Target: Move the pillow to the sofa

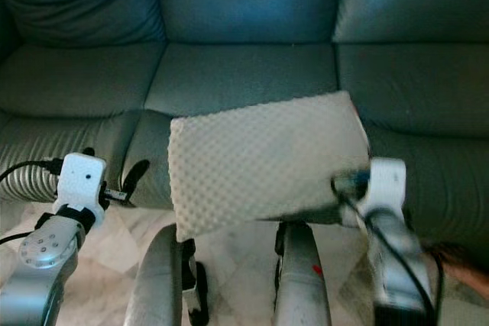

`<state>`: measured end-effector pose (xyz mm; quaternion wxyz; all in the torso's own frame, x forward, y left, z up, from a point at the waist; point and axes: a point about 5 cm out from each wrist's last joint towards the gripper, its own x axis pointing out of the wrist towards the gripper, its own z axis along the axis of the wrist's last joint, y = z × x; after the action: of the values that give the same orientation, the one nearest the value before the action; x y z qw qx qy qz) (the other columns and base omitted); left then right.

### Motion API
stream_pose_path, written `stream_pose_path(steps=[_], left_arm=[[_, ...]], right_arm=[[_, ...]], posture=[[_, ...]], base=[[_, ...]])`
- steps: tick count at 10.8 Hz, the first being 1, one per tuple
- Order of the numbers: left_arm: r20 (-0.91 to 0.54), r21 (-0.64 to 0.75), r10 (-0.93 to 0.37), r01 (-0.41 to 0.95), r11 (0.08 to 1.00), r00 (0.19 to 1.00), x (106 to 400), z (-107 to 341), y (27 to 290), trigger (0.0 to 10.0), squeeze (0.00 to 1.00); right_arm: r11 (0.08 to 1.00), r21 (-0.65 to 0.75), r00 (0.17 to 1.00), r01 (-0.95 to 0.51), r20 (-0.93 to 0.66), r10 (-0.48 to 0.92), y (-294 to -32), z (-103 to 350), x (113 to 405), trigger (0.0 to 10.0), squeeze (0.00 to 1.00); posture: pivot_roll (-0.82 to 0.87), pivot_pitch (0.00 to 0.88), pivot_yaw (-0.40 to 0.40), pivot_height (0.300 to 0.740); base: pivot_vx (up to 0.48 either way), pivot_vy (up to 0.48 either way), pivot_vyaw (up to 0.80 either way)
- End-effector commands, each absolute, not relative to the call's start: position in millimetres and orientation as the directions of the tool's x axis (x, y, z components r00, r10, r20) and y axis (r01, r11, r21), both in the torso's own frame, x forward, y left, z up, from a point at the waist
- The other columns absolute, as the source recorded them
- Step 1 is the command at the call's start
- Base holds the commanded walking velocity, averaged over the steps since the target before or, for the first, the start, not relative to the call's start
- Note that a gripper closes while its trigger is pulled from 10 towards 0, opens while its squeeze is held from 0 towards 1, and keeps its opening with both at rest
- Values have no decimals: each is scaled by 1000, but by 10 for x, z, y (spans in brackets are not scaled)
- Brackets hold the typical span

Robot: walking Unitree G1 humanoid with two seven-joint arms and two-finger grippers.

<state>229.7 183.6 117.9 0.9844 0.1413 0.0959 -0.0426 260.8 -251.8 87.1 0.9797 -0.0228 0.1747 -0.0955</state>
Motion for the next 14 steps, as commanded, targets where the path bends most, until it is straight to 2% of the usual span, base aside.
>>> stream_pose_path(steps=[1,2,3,5,6,7,8,10,13,14], left_arm=[[-232,277,-24,90,957,972,2256,1114,1920,10000,1000],[-256,262,-39,109,959,966,2236,1088,1917,10000,1000],[-362,193,-145,227,955,921,2182,964,1811,10000,1000],[-455,118,-262,349,930,851,2180,865,1640,10000,1000],[-467,130,-259,355,926,846,2213,848,1629,10000,1000],[-466,118,-270,362,925,843,2312,839,1582,10000,251],[-467,104,-287,374,922,837,2382,838,1531,10000,0],[-487,107,-310,408,907,817,2557,759,1362,10000,0],[-586,112,-359,512,852,726,2588,427,1096,10000,0],[-593,123,-354,515,848,723,2603,372,1066,10000,0]], right_arm=[[985,-54,915,165,-365,-173,-2431,781,2580,0,0],[988,-31,915,149,-375,-150,-2340,731,2595,0,0],[989,-24,915,149,-377,-147,-2311,708,2588,0,0],[988,-15,916,157,-371,-151,-2294,719,2590,0,0],[987,-8,920,159,-361,-151,-2282,737,2602,0,0],[987,-1,922,163,-355,-153,-2266,756,2614,0,0],[987,1,924,162,-352,-152,-2243,769,2609,0,0],[986,12,927,169,-342,-155,-2221,817,2589,0,0],[981,21,925,191,-338,-173,-2242,881,2512,0,0],[981,21,925,192,-339,-174,-2237,891,2496,0,0]], posture=[[101,208,120,611],[101,208,120,611],[109,209,121,611],[101,208,127,611],[95,206,128,611],[89,207,129,611],[74,213,132,611],[46,221,136,611],[-4,256,140,611],[-10,261,139,611]], base=[[0,0,0],[0,0,0],[0,0,0],[0,0,0],[0,0,0],[0,0,0],[0,0,0],[0,0,0],[0,0,0],[0,0,0]])
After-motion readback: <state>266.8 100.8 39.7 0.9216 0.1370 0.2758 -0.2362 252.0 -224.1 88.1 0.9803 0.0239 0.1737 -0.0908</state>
